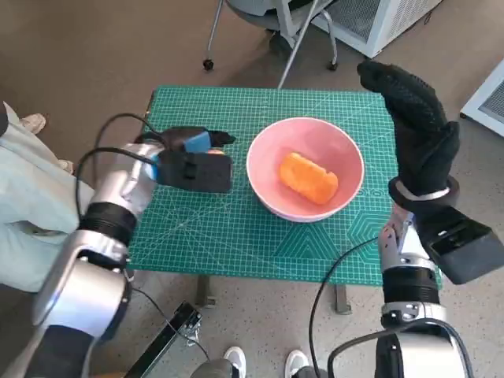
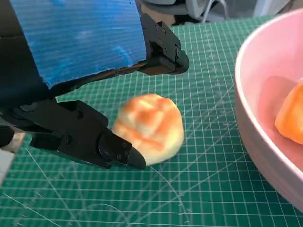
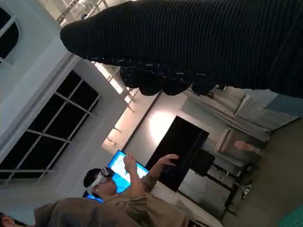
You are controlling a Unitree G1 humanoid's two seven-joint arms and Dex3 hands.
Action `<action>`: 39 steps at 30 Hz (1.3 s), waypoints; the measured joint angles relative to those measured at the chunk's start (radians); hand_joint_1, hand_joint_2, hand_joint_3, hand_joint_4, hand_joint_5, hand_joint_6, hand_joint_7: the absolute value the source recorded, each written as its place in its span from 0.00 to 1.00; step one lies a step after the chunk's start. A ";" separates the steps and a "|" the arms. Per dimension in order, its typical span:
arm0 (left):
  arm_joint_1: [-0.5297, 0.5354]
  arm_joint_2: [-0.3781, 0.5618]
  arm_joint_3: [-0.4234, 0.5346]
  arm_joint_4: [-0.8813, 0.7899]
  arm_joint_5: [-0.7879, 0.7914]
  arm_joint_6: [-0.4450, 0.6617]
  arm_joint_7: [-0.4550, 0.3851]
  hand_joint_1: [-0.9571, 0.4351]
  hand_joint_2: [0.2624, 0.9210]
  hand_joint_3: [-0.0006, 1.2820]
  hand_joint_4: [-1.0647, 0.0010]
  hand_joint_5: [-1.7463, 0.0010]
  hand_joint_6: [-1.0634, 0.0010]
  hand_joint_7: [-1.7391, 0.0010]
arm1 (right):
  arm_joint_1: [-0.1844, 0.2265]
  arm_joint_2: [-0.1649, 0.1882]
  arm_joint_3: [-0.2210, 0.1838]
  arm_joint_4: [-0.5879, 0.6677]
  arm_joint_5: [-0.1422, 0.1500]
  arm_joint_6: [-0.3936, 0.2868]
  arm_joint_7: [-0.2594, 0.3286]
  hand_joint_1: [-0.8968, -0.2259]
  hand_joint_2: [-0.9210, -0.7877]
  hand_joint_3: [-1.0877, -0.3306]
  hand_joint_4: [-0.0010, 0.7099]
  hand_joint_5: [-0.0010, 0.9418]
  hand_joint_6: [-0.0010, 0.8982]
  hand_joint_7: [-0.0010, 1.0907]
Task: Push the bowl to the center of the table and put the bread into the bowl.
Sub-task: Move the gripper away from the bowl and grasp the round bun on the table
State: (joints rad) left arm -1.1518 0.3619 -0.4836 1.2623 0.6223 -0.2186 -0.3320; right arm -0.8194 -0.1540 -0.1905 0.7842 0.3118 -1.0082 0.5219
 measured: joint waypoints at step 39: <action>-0.070 0.094 0.143 -0.405 -0.090 -0.242 0.202 0.69 1.00 0.04 0.32 0.33 0.38 0.37 | 0.015 0.000 0.001 -0.039 0.000 0.021 0.004 0.51 0.00 0.54 0.50 0.00 0.02 0.73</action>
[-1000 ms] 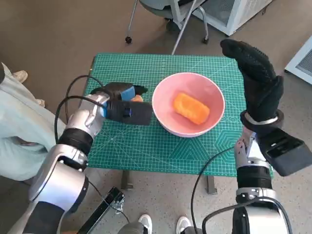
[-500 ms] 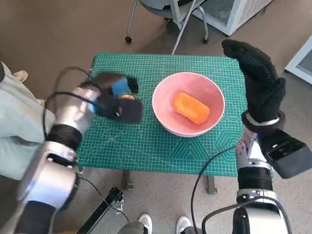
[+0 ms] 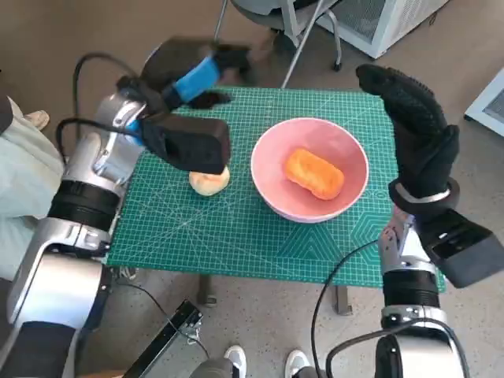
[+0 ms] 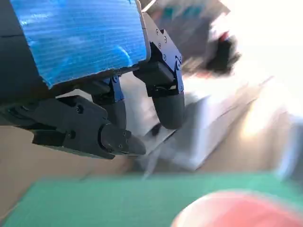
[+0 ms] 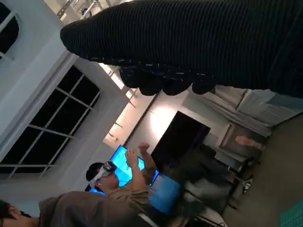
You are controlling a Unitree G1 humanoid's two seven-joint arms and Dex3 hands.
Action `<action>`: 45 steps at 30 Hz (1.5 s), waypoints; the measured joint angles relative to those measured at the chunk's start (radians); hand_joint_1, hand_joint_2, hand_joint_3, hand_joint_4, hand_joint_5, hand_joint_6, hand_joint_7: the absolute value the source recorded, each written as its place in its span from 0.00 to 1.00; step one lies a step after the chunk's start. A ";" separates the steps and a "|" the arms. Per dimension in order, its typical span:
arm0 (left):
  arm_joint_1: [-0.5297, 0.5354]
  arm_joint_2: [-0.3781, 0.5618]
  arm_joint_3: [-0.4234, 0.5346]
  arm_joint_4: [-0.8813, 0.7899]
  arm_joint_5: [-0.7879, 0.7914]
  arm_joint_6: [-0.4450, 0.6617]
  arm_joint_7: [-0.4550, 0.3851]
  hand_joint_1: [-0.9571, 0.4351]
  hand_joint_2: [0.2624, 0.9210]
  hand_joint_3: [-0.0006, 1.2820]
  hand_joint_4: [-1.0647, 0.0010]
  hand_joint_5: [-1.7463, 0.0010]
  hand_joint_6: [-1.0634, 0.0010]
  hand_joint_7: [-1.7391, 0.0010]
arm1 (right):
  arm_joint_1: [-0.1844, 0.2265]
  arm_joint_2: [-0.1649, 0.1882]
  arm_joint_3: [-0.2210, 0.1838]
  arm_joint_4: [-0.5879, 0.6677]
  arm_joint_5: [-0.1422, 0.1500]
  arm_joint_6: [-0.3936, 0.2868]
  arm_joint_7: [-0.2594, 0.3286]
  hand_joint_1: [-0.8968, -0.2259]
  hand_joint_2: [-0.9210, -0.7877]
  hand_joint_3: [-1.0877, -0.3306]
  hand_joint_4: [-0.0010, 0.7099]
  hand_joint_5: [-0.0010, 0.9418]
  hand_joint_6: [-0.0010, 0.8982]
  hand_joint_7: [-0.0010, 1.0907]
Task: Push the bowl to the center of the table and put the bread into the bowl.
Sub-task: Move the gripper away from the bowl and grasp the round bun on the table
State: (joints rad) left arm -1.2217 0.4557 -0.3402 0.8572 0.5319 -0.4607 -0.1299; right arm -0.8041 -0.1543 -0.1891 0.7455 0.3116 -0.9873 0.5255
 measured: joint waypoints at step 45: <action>0.113 0.050 -0.026 -0.124 0.021 0.510 -0.439 0.55 0.70 0.01 1.00 1.00 0.95 0.98 | 0.032 -0.023 -0.006 -0.020 -0.014 -0.001 -0.027 0.51 0.00 0.54 0.48 0.00 0.03 0.71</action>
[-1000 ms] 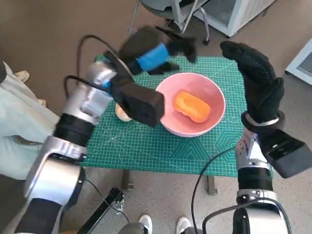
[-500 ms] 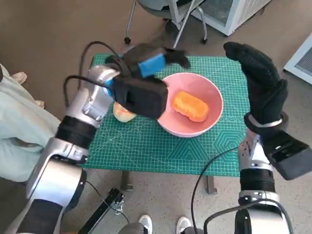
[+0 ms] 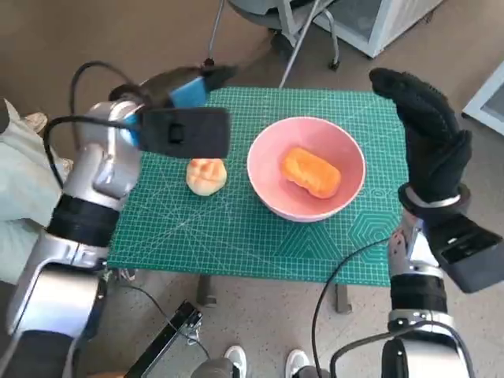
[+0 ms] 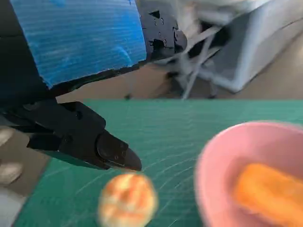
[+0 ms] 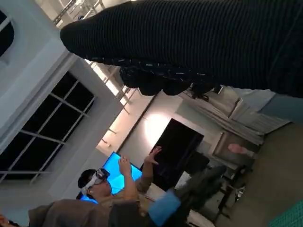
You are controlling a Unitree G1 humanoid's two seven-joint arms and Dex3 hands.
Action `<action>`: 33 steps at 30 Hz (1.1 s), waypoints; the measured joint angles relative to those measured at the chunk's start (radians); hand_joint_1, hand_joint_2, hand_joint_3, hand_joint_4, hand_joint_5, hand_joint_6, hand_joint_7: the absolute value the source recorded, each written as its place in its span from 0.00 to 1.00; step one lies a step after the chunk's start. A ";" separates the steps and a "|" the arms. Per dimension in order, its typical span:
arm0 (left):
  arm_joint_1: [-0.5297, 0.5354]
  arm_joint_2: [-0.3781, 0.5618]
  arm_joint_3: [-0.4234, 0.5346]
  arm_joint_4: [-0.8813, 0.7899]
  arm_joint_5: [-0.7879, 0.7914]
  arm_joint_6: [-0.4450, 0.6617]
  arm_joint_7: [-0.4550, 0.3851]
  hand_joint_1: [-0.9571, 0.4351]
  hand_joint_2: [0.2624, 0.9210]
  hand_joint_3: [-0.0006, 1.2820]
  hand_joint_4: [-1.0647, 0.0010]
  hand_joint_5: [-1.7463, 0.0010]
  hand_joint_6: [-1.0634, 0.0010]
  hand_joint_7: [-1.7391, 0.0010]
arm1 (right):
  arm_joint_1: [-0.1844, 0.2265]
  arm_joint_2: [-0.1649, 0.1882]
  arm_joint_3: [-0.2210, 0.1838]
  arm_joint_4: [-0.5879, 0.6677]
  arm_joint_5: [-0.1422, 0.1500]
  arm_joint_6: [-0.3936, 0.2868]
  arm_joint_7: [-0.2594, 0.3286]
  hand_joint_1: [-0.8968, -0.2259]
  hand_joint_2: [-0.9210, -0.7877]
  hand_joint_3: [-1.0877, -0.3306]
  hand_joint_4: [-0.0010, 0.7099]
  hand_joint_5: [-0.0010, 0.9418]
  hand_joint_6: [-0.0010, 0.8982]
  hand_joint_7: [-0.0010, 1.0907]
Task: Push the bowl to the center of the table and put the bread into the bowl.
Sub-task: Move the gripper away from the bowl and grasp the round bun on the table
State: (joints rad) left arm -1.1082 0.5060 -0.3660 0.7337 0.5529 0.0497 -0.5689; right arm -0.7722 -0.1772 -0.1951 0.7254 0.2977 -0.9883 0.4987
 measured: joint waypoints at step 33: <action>-0.010 -0.217 -0.149 0.559 0.085 -0.105 0.224 0.51 0.71 0.01 1.00 1.00 0.89 0.98 | 0.002 -0.002 0.003 -0.005 0.014 0.017 0.018 0.50 0.00 0.55 0.48 0.00 0.02 0.71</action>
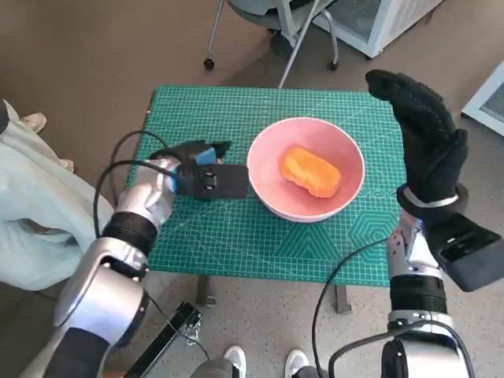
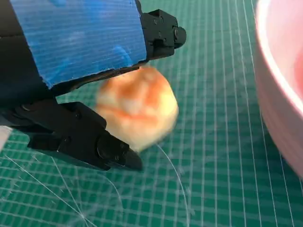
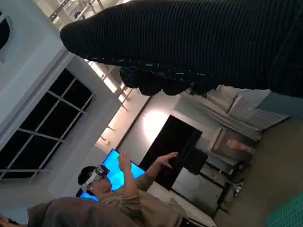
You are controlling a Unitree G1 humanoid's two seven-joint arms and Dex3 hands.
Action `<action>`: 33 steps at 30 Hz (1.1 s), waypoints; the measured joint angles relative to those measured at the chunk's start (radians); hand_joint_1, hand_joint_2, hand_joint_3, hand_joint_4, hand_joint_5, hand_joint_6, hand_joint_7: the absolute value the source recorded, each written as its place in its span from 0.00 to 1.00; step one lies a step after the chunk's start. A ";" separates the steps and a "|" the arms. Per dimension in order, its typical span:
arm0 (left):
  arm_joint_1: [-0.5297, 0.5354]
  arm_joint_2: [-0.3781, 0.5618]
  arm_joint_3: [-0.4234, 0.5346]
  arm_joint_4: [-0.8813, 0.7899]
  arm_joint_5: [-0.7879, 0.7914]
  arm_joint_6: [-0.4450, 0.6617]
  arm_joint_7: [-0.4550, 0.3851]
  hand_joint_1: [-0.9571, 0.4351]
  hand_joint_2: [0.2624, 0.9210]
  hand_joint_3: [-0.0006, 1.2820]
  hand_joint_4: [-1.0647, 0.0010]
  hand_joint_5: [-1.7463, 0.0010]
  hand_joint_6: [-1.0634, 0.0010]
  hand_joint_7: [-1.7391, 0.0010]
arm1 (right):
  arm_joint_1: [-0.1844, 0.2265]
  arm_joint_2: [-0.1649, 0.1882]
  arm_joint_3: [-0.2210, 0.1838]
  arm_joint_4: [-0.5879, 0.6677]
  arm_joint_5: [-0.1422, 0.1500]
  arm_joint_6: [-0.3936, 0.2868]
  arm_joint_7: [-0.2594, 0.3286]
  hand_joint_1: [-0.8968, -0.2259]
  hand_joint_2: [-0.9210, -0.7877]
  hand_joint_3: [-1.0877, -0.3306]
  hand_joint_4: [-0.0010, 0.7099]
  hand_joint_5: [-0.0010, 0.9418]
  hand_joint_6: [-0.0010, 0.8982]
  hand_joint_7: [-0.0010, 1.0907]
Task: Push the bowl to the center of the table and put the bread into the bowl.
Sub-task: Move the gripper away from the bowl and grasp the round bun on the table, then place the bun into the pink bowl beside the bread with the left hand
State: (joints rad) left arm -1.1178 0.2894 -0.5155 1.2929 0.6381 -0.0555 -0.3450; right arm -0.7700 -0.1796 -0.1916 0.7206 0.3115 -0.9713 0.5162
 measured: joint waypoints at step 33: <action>-0.034 0.079 0.052 -0.028 0.001 -0.092 0.320 0.69 1.00 0.04 0.35 0.35 0.37 0.33 | 0.008 -0.010 0.001 -0.027 -0.003 0.003 -0.003 0.51 0.00 0.55 0.48 0.00 0.02 0.71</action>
State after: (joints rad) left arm -1.1522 0.3686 -0.4635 1.2653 0.6391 -0.1479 -0.0250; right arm -0.7620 -0.1900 -0.1911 0.6939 0.3087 -0.9682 0.5137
